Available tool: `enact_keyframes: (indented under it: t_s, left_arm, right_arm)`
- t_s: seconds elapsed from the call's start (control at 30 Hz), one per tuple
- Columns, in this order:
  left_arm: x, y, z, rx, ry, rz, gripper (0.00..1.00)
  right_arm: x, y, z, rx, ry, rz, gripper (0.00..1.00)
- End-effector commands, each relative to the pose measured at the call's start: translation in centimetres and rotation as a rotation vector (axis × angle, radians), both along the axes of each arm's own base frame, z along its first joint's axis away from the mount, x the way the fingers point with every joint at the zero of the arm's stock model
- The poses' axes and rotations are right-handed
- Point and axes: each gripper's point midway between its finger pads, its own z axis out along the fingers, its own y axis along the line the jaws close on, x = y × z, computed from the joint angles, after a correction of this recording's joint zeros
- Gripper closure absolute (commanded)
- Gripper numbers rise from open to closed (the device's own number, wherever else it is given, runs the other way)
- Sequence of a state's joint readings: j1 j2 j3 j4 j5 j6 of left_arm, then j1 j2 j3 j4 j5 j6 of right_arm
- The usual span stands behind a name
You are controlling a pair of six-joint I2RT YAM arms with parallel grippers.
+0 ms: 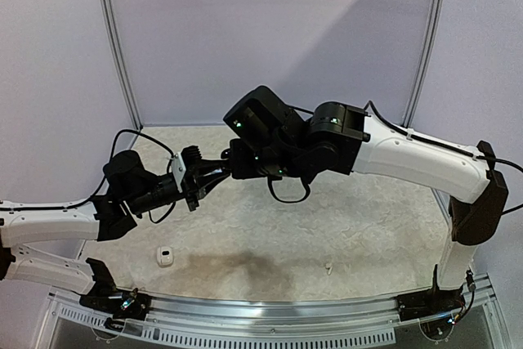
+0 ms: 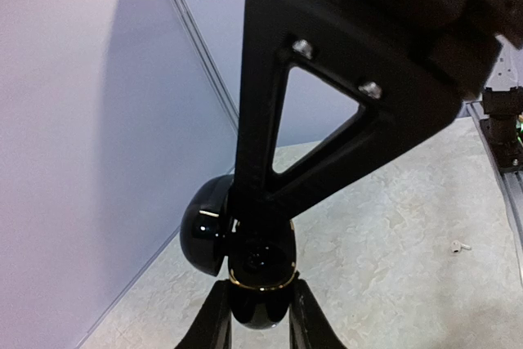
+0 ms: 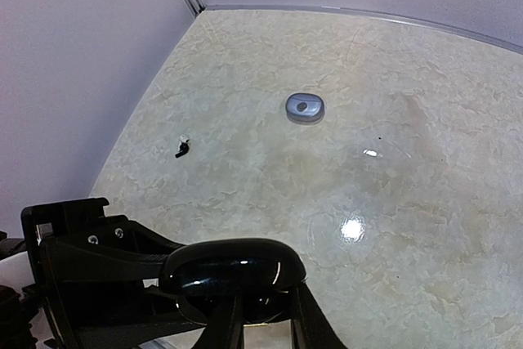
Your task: Insert the wireless bluetooth earbuds into the charging case
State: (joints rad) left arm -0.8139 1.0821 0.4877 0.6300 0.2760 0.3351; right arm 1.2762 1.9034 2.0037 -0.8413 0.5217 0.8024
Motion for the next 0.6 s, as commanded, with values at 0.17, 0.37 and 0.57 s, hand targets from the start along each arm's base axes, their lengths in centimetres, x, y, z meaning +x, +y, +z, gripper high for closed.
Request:
enact_keyframes:
  t_s: [0.17,0.37,0.57]
  left_arm:
    - [-1.1,-0.6,0.2,-0.023,0.006,-0.047,1.00]
    - [-0.9,-0.5,-0.1,-0.018,0.035,-0.040,1.00]
    - [-0.5,-0.3,-1.0,-0.001,0.089,-0.015,1.00]
  right_arm:
    - [0.2,0.0,-0.2,-0.033,-0.023,-0.006,0.93]
    - [-0.1,-0.5,1.2,-0.036,-0.051,0.032,1.00]
    - [-0.7,-1.0,2.4,-0.032,-0.064,0.084,1.00]
